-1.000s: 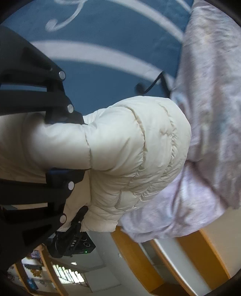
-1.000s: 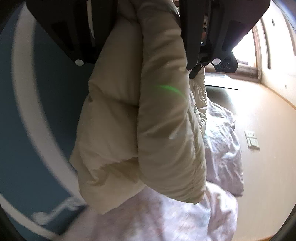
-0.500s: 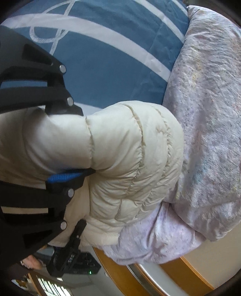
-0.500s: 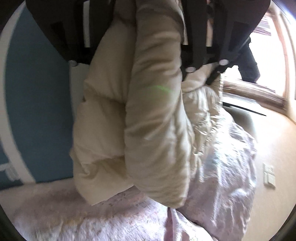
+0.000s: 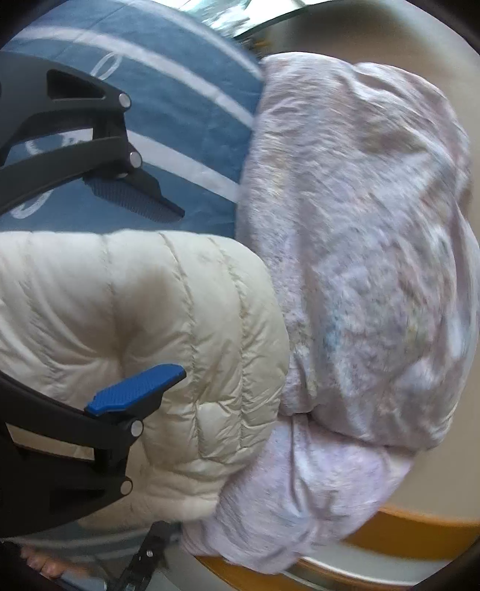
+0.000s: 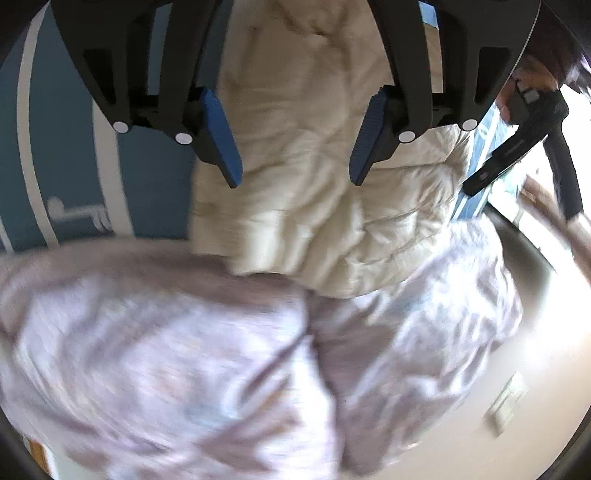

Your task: Fold large clothes

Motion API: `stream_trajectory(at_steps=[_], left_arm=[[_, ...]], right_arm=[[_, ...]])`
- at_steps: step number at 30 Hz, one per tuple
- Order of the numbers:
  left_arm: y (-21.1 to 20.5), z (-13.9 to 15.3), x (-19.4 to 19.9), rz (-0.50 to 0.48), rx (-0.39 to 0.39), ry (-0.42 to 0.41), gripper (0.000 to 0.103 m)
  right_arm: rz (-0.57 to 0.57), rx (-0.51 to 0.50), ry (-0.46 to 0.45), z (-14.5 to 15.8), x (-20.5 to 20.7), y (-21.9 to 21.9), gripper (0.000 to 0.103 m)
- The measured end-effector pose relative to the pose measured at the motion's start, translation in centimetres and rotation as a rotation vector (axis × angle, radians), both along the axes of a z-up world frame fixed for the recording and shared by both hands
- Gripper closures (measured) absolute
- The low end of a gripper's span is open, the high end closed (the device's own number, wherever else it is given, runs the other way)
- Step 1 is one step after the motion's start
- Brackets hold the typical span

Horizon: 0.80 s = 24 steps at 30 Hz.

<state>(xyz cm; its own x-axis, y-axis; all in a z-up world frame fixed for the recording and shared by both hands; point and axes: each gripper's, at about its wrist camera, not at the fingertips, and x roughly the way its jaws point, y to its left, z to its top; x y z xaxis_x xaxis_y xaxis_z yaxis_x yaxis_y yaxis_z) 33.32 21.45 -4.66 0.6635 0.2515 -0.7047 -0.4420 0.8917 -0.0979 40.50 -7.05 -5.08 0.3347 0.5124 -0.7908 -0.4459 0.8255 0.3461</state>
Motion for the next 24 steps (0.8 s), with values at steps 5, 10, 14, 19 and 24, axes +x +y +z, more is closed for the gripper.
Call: stream_trajectory(at_steps=[5, 10, 14, 19, 24], left_arm=[[-2.2, -1.9, 2.0, -0.038, 0.118, 0.071, 0.024], [-3.0, -3.3, 2.5, -0.064, 0.137, 0.089, 0.024], [-2.7, -4.2, 2.8, -0.071, 0.129, 0.102, 0.020], [-2.3, -5.0, 3.0, -0.071, 0.117, 0.104, 0.017], [-2.5, -5.5, 3.2, -0.071, 0.118, 0.105, 0.015]], right_arm=[[0.025, -0.109, -0.009, -3.0, 0.6, 4.8, 0.043], [0.002, -0.162, -0.020, -4.7, -0.1, 5.0, 0.043], [-0.018, -0.158, -0.015, -6.0, 0.1, 4.8, 0.041], [-0.025, -0.149, -0.016, -7.4, 0.1, 5.1, 0.039], [-0.029, -0.137, -0.024, -8.2, 0.1, 4.9, 0.037]])
